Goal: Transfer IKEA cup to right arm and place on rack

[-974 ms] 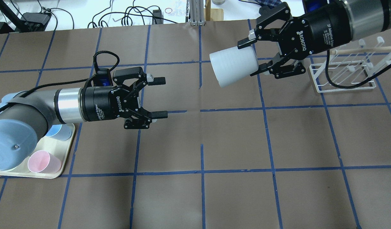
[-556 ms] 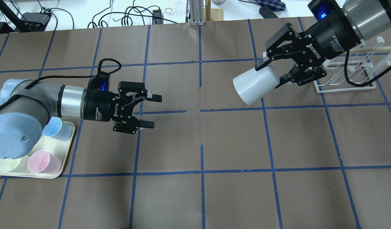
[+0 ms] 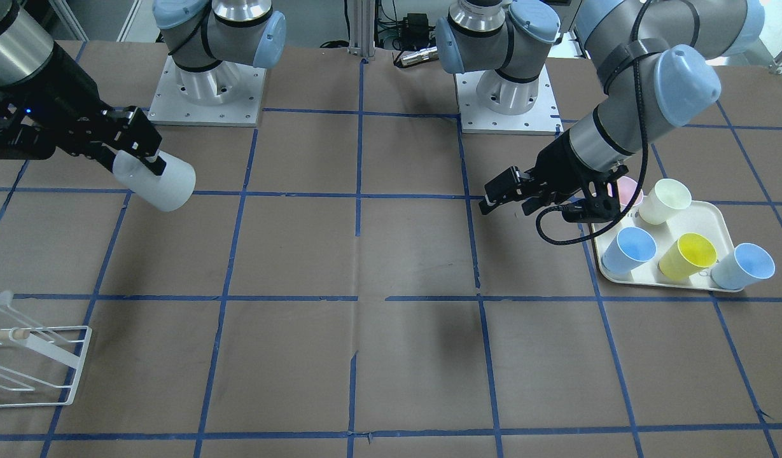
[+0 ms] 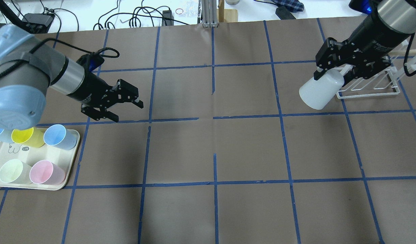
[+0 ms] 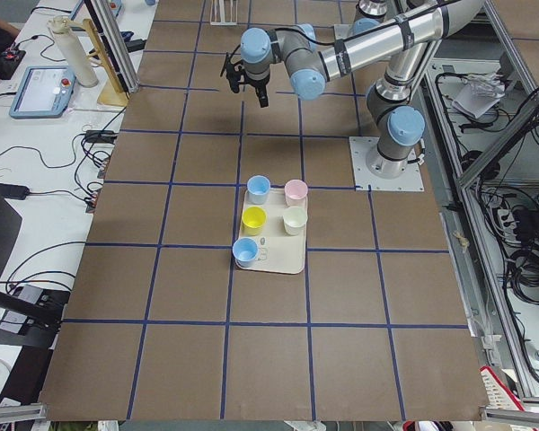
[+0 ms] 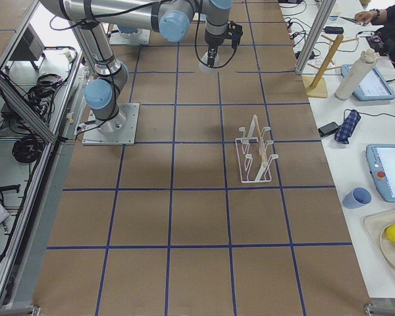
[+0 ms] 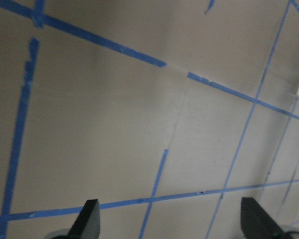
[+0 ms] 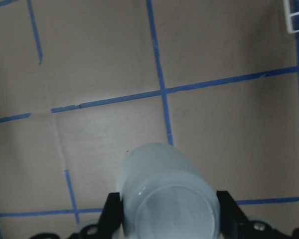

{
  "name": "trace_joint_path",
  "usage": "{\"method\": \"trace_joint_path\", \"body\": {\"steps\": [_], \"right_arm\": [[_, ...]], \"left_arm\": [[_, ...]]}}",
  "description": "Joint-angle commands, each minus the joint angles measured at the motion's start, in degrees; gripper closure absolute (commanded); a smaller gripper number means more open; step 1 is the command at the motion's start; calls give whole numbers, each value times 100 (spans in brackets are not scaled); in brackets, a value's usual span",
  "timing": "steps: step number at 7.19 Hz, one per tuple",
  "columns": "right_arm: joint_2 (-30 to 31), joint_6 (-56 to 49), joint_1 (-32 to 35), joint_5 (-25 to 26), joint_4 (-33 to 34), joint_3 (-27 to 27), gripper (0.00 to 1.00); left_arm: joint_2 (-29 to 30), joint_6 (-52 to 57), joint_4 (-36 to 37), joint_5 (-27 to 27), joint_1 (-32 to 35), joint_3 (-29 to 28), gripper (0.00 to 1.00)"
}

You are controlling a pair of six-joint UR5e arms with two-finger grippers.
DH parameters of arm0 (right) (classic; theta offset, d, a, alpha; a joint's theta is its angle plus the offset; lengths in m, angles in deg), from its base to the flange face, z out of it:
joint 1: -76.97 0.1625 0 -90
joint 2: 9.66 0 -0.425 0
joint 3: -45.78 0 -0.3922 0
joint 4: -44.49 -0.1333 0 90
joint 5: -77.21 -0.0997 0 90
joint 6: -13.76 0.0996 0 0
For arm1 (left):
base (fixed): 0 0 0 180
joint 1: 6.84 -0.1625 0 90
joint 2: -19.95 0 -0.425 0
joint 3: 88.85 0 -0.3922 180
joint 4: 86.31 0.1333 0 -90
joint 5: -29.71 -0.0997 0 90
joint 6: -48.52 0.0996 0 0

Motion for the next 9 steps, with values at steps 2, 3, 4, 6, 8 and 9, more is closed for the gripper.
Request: {"method": "trace_joint_path", "body": {"steps": [2, 3, 4, 6, 8, 9], "right_arm": [[-335, -176, -383, 1251, 1224, -30, 91], [-423, -177, -577, 1445, 1507, -56, 91], [-520, -177, -718, 1439, 1675, -65, 91], [-827, -177, -851, 1439, 2071, -74, 94], [-1004, -168, -1001, 1439, 2169, -83, 95], [-1144, -176, -1001, 1447, 2404, -74, 95]], "left_arm": [[216, -106, -1455, -1985, 709, -2074, 0], [77, -254, -1511, -2023, 901, -2288, 0], [-63, -290, -1521, -1963, 1112, -2273, 0], [-47, -247, -1477, -1701, 1097, -2273, 0], [-213, -194, -1703, -1539, 957, -2185, 0], [-232, 76, -1749, -1714, 652, -2150, 0]]}}
